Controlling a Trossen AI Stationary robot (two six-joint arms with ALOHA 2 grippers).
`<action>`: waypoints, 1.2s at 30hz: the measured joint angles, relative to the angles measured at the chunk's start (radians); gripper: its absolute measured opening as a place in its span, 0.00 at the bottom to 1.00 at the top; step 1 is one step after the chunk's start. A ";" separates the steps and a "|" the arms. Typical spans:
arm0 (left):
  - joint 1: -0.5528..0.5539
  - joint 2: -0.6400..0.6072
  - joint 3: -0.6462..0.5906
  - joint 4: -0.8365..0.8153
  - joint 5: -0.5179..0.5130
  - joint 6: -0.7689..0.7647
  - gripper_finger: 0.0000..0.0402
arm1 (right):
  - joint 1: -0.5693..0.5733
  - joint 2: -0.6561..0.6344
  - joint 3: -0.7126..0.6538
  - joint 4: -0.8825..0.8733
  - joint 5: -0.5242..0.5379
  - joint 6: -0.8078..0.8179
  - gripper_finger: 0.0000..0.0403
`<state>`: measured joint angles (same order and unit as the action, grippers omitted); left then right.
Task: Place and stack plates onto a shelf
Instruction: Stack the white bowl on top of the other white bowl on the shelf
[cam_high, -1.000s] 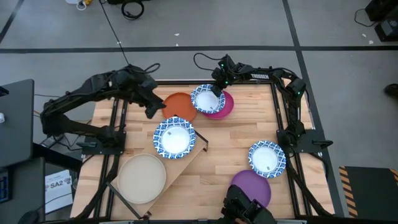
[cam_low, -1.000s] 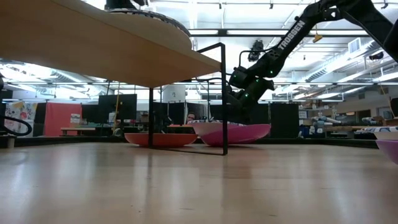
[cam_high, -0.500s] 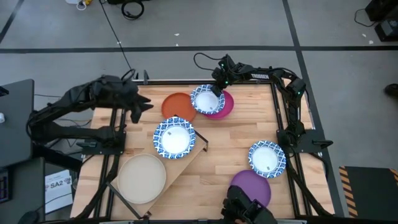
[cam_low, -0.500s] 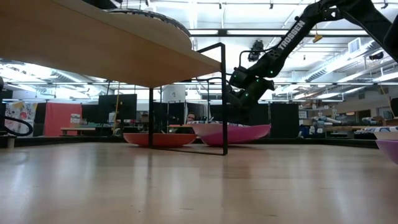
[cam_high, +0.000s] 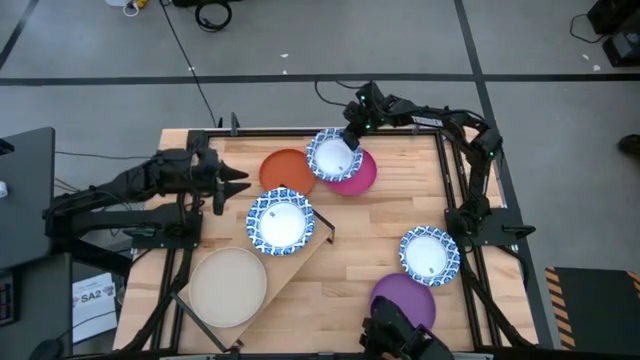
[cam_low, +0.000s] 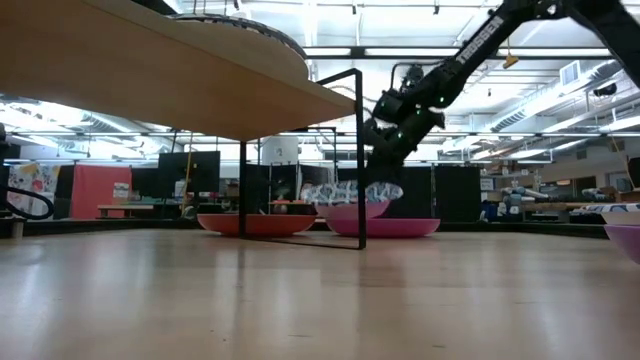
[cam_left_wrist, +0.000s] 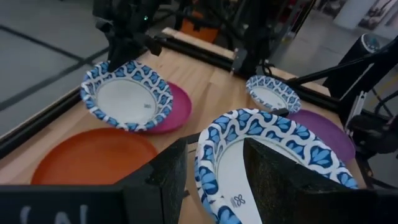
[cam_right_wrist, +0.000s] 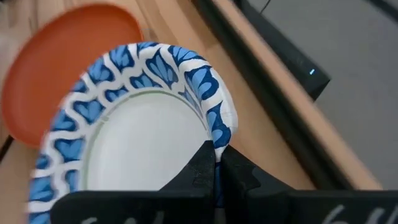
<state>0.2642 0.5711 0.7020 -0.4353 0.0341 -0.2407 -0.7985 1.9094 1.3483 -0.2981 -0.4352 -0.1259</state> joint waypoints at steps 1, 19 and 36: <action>0.000 -0.008 -0.020 0.023 0.000 0.001 0.41 | 0.000 -0.015 0.000 0.001 0.001 0.000 0.04; 0.000 -0.016 -0.173 0.318 -0.021 0.044 0.41 | -0.001 -0.395 0.000 0.016 0.015 0.176 0.04; 0.000 -0.016 -0.173 0.328 -0.024 0.045 0.41 | 0.150 -0.556 0.000 0.078 0.015 0.364 0.04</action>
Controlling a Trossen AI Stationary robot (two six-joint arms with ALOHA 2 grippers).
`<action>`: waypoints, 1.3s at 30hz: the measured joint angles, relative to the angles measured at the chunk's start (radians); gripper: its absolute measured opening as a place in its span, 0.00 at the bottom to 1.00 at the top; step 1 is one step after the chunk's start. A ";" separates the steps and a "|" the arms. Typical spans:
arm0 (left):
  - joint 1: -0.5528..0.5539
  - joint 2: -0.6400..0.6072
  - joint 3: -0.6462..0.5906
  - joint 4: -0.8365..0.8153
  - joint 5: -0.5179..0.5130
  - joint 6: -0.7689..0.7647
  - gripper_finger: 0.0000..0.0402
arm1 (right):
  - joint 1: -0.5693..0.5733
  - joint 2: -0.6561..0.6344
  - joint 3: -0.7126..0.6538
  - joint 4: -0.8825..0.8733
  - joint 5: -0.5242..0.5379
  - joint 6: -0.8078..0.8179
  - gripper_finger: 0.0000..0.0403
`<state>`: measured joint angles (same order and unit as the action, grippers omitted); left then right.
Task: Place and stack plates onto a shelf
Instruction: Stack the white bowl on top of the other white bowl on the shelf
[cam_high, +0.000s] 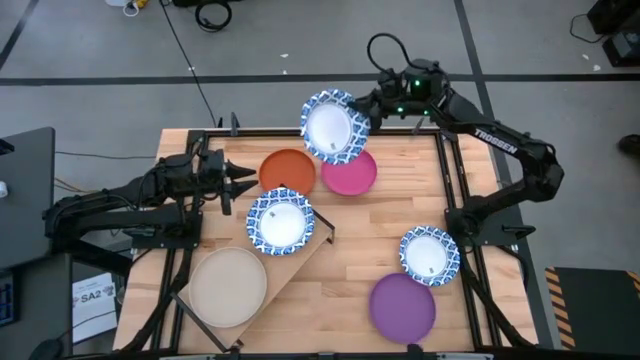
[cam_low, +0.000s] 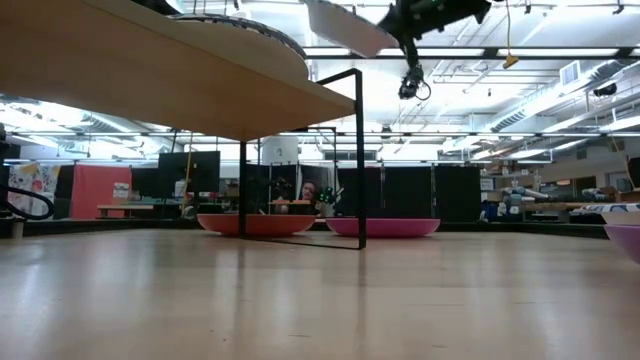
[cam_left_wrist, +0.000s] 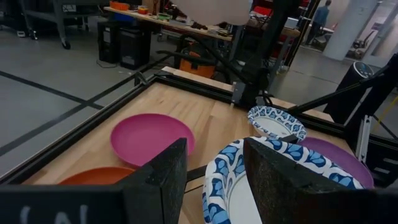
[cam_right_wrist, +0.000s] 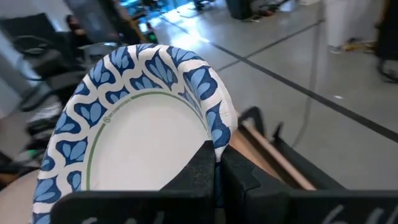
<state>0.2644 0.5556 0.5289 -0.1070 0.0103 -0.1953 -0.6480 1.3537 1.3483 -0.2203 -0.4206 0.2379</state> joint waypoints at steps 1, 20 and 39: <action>0.000 0.000 0.000 0.000 0.000 -0.001 0.41 | 0.019 0.001 0.000 0.014 0.000 0.005 0.04; 0.000 0.000 0.000 -0.001 0.000 -0.002 0.41 | 0.326 0.018 0.000 0.138 0.166 0.006 0.04; 0.000 0.000 0.000 -0.001 0.000 -0.003 0.41 | 0.442 0.275 0.001 0.358 0.118 0.052 0.04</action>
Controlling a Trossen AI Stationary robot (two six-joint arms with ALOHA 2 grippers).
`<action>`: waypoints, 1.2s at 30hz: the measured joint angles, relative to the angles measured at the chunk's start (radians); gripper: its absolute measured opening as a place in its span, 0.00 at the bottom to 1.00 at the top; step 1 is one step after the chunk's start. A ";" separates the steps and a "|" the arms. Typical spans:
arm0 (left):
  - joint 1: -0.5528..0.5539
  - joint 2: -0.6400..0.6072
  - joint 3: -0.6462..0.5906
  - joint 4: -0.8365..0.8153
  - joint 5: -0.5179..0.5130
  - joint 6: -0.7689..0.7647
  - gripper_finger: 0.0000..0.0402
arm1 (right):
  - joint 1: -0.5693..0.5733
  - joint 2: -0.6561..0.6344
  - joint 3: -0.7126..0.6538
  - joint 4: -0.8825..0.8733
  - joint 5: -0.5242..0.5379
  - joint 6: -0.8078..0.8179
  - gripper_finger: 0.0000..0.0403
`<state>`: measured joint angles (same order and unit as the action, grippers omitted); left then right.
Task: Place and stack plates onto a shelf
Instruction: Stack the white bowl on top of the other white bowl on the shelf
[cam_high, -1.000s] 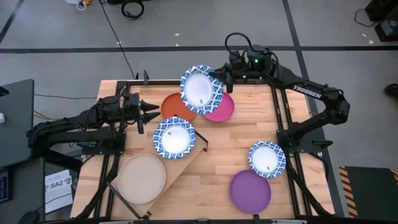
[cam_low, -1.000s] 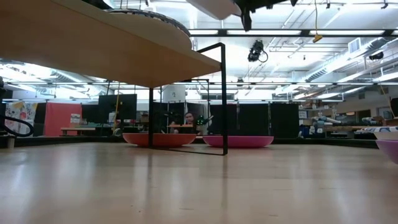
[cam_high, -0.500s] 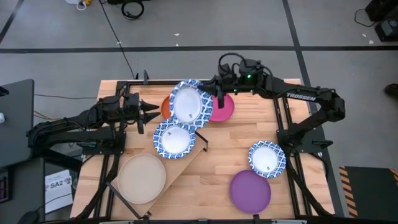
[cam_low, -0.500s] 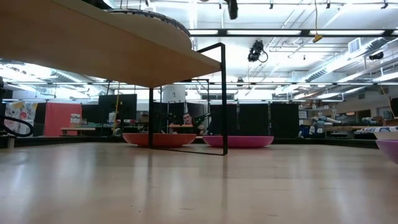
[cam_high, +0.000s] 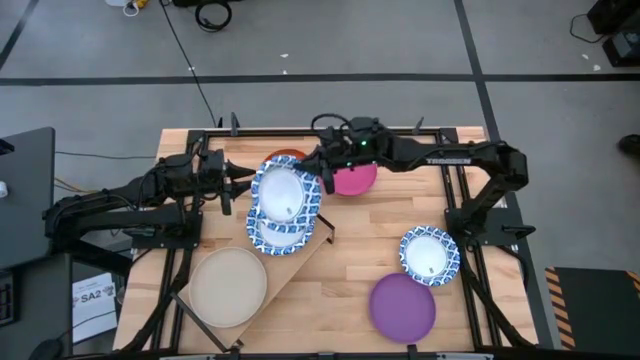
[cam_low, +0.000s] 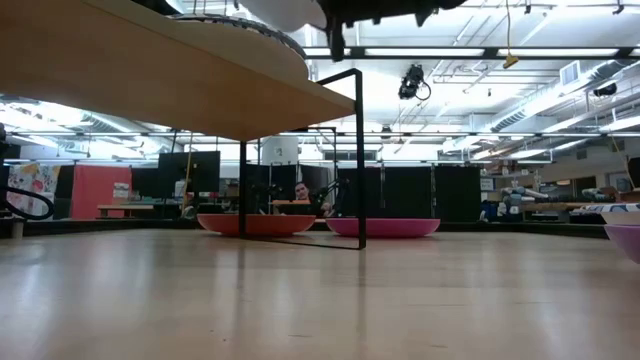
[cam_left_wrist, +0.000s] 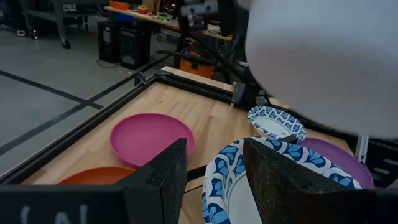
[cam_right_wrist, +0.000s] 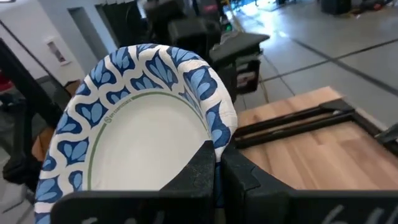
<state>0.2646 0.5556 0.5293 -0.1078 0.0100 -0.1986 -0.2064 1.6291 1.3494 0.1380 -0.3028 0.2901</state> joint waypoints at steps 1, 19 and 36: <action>0.000 0.000 0.000 0.000 0.000 0.000 0.41 | 0.003 0.011 0.000 0.004 -0.007 0.000 0.04; 0.001 0.000 0.000 -0.001 -0.095 0.000 0.41 | 0.047 0.105 -0.001 -0.001 -0.013 -0.004 0.04; 0.001 0.000 0.000 0.000 -0.175 0.014 0.41 | 0.048 0.105 -0.001 -0.024 -0.013 -0.005 0.04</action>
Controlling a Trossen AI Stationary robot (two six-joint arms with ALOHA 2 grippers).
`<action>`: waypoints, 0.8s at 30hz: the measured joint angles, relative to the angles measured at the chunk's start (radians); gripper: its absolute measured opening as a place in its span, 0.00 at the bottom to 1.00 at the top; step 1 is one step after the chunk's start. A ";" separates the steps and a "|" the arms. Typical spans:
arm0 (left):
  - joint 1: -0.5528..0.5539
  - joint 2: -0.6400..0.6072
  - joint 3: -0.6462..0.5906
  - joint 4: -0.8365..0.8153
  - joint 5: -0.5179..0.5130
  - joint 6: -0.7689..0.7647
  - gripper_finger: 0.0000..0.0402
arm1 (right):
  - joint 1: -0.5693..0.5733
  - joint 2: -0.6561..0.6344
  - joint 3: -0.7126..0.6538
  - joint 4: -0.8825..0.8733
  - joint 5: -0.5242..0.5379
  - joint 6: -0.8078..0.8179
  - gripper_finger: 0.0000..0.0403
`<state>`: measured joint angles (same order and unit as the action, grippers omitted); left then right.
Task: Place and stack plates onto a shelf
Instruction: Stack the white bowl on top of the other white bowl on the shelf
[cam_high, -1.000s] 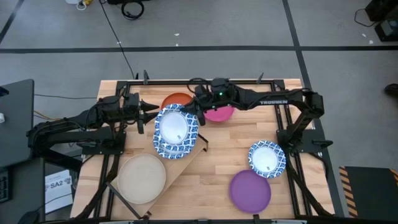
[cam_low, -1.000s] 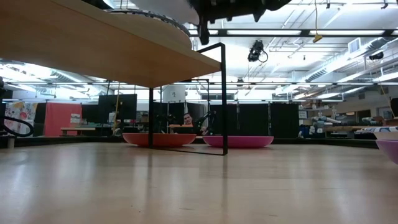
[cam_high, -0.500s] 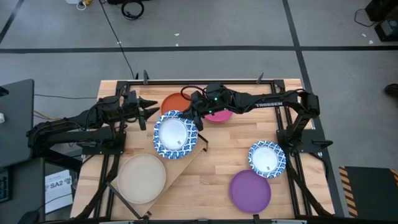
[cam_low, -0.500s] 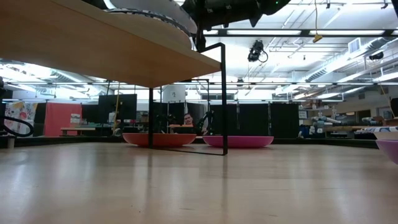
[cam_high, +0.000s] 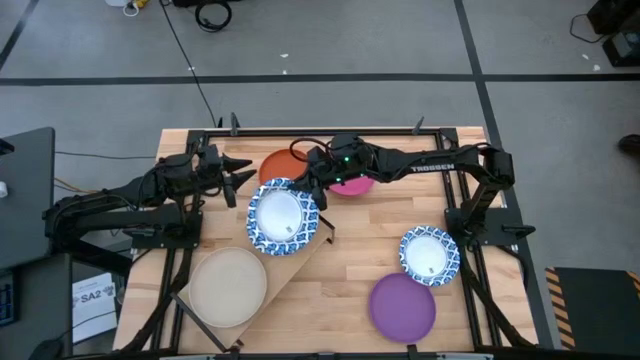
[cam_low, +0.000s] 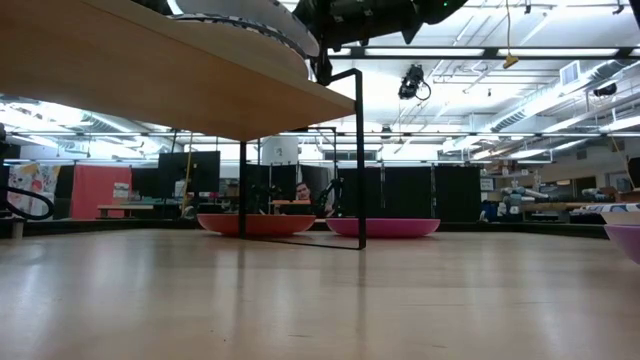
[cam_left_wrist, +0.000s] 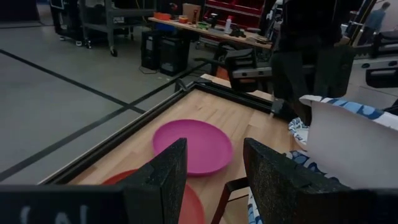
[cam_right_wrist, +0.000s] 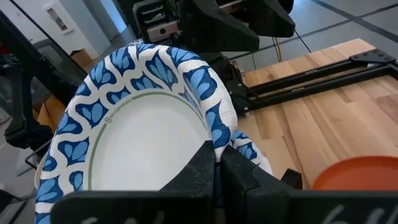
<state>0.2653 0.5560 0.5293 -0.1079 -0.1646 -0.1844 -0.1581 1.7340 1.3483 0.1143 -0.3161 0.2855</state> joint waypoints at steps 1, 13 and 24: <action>0.000 0.000 0.000 0.000 0.000 0.000 0.41 | 0.000 0.000 0.000 0.000 0.000 0.000 0.04; 0.000 0.000 0.000 0.000 -0.197 0.056 0.41 | 0.000 0.000 0.000 0.000 0.000 0.000 0.04; 0.000 0.000 0.000 0.000 -0.227 0.065 0.41 | 0.000 0.000 0.000 0.000 0.000 0.000 0.05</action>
<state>0.2653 0.5560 0.5293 -0.1081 -0.3919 -0.1192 -0.1581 1.7340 1.3483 0.1143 -0.3160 0.2855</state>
